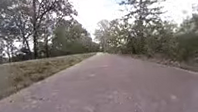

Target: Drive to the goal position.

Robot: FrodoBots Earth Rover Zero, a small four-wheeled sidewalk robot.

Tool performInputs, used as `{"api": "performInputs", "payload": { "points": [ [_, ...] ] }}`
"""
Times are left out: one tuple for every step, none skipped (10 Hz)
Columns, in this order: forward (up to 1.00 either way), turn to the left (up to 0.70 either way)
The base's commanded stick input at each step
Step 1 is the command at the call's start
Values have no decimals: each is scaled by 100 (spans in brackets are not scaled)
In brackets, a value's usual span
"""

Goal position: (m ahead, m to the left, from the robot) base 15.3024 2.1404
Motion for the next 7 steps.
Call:
{"api": "performInputs", "payload": {
  "points": [
    [100,0],
    [100,0],
    [100,0],
    [100,0],
    [100,0],
    [100,0],
    [100,0]
  ]
}}
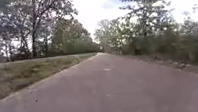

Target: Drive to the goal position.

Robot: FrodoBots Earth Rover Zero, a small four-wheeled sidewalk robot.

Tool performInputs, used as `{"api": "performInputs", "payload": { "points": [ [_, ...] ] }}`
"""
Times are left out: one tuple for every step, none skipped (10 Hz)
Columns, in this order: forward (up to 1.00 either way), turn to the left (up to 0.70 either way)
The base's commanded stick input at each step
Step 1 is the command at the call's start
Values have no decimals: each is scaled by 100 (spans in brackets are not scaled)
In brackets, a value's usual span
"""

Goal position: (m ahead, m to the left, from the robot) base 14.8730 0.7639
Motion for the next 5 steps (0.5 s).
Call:
{"api": "performInputs", "payload": {
  "points": [
    [100,0],
    [100,0],
    [100,0],
    [100,0],
    [100,0]
  ]
}}
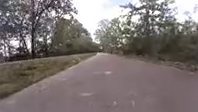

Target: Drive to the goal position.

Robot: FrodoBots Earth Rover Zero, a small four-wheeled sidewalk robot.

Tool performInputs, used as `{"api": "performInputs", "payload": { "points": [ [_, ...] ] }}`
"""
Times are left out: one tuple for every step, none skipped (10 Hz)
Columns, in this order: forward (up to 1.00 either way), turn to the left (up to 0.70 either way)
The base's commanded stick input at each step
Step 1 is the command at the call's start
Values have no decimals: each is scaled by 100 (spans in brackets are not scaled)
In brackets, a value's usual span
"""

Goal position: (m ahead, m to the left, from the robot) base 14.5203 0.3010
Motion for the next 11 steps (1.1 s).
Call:
{"api": "performInputs", "payload": {
  "points": [
    [100,0],
    [100,0],
    [100,0],
    [100,0],
    [100,0],
    [100,0],
    [100,0],
    [100,0],
    [100,0],
    [100,0],
    [100,0]
  ]
}}
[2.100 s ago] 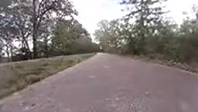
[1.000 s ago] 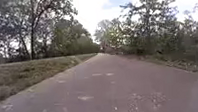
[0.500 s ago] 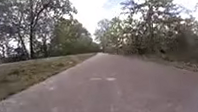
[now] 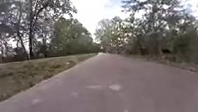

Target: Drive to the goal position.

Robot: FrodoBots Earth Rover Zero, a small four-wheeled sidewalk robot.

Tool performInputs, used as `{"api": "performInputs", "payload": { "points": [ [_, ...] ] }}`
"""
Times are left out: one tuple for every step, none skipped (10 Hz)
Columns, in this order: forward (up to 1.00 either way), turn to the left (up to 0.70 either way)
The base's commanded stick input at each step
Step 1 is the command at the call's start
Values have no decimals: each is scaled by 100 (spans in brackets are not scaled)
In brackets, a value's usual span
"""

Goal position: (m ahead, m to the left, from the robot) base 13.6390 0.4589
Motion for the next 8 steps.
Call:
{"api": "performInputs", "payload": {
  "points": [
    [100,0],
    [100,0],
    [100,0],
    [100,0],
    [100,0],
    [100,0],
    [100,0],
    [100,0]
  ]
}}
